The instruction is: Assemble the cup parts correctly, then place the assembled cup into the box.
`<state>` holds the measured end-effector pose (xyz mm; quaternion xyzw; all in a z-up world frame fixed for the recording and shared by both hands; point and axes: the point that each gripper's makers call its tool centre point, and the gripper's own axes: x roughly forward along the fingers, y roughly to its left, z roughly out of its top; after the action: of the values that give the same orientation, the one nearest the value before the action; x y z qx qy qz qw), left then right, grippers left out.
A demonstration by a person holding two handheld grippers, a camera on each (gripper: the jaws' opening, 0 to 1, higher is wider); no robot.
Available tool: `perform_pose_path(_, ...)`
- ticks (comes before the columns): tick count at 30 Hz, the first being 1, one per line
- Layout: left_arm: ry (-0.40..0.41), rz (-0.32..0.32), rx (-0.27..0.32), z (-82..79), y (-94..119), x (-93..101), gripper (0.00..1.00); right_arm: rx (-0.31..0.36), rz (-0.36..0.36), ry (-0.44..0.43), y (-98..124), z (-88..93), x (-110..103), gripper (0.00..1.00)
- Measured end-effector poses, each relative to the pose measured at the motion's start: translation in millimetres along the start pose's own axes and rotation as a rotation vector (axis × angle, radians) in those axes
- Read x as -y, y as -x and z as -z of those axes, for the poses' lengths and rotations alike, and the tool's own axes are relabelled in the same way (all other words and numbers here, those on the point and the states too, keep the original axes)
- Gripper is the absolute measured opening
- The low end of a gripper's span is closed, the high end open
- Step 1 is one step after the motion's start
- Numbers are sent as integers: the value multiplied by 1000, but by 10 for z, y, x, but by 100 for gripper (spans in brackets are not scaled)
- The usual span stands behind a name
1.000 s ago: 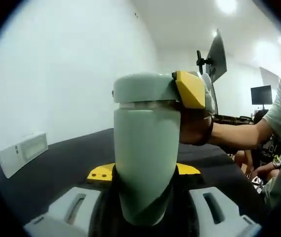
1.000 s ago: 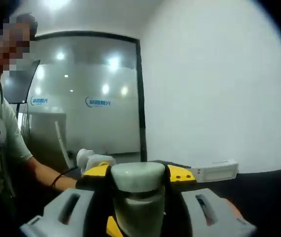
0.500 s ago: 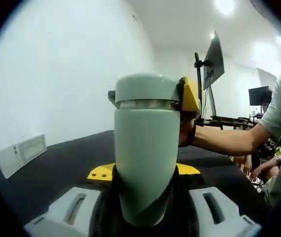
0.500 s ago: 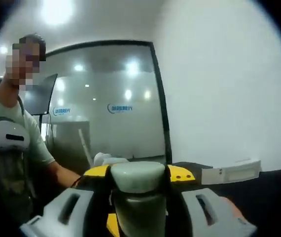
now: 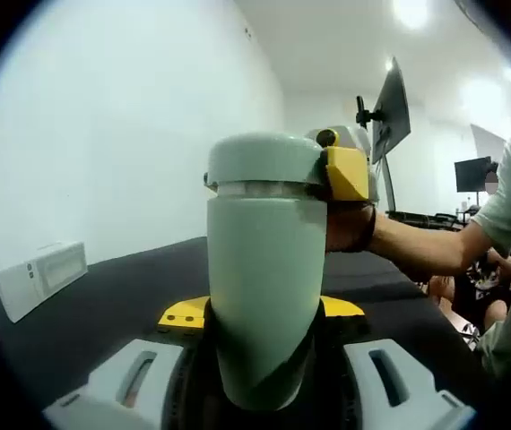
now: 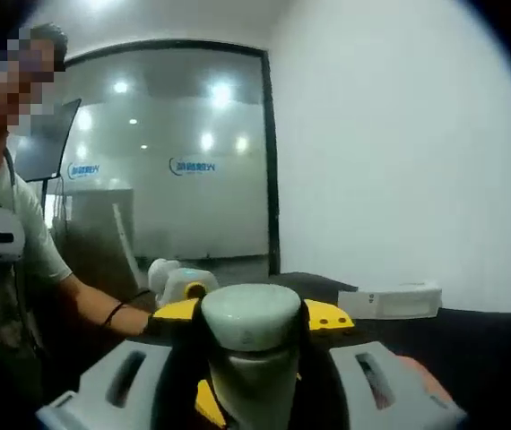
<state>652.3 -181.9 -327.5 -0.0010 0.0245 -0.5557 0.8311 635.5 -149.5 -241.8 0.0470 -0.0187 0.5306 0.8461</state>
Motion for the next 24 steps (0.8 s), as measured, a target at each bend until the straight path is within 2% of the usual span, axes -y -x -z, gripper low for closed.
perform_pose_path(1, -3, -5, -1, 1, -4, 5, 40, 0, 51, -8, 20, 0, 16, 40)
perform_pose_path(3, -14, -13, -3, 1, -4, 20, 40, 10, 129, 47, 53, -10, 6, 40)
perform_pose_path(5, -22, -23, -5, -2, -5, 16, 40, 15, 216, 34, 78, -19, 54, 40)
perform_pose_path(8, -23, -30, -10, -1, -2, 1, 40, -3, 353, 85, 101, -25, 107, 40)
perform_pose_path(13, -12, -41, -3, 0, 9, -20, 40, -5, 556, 57, 117, -27, 201, 40)
perform_pose_path(16, -5, -42, 2, 3, 40, 1, 40, -62, 521, 176, 58, -7, 167, 42)
perform_pose_path(17, -5, -43, 5, 1, 35, 9, 39, -34, 476, 174, 27, -45, 133, 46)
perform_pose_path(19, -10, -42, 4, -1, 27, 18, 40, -27, 386, 100, 23, -74, 104, 60)
perform_pose_path(20, -12, -42, 4, -2, 22, 19, 40, -27, 352, 110, 32, -107, 123, 65)
perform_pose_path(21, -12, -41, 4, -2, 21, 20, 40, -53, 269, 154, 47, -108, 70, 63)
perform_pose_path(22, -12, -41, 4, -3, 19, 16, 40, -64, 266, 155, 81, -119, 116, 62)
perform_pose_path(23, -12, -41, 4, -2, 21, 17, 39, -35, 234, 179, 122, -209, 152, 61)
perform_pose_path(24, -14, -39, 5, -2, 23, 27, 40, -28, 134, 209, 146, -252, 103, 55)
